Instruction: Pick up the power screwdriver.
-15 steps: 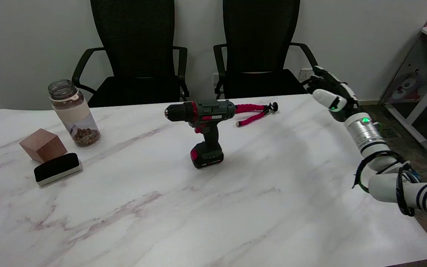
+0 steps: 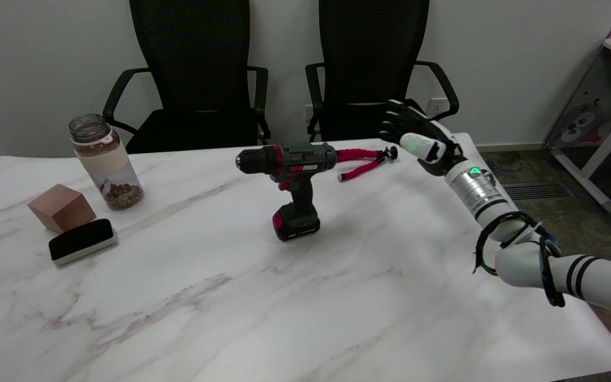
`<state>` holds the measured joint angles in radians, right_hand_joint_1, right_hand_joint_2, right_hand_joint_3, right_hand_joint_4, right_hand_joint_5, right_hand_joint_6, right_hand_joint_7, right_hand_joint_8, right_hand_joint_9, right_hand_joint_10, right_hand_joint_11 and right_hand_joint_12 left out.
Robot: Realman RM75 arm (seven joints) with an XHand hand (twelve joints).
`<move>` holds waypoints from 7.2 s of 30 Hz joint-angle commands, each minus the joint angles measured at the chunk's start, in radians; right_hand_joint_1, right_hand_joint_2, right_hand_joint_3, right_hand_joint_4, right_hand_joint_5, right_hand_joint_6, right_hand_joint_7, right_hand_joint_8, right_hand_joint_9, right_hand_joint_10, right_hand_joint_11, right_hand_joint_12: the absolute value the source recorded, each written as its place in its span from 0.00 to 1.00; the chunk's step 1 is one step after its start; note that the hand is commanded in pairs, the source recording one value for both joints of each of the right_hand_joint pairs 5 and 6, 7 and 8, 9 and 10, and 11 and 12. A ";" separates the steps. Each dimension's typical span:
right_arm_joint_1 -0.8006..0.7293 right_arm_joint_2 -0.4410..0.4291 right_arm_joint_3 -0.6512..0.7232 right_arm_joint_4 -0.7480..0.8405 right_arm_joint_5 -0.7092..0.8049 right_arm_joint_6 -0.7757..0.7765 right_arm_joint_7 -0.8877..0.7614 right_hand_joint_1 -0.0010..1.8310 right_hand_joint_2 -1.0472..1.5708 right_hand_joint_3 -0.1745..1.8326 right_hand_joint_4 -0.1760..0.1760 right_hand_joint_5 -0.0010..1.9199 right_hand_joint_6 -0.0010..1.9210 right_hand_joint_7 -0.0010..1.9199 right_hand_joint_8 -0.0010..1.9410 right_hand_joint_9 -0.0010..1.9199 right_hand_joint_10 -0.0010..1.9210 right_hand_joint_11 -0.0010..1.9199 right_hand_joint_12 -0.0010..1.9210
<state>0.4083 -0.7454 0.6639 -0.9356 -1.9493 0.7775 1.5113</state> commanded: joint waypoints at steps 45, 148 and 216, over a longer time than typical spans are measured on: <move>0.168 -0.328 -0.122 0.367 -0.561 0.077 0.322 0.52 0.04 0.52 1.00 0.04 0.04 0.04 0.04 0.06 0.06 0.01 0.01; 0.196 -0.400 -0.147 0.416 -0.642 0.046 0.425 0.64 0.16 0.90 1.00 0.16 0.16 0.16 0.16 0.49 0.49 0.49 0.48; 0.091 -0.338 -0.052 0.304 -0.639 0.175 0.492 0.56 0.19 0.51 1.00 0.12 0.12 0.12 0.12 0.20 0.20 0.29 0.29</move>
<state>0.5614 -1.1026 0.5908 -0.5735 -2.5901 0.8899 1.9588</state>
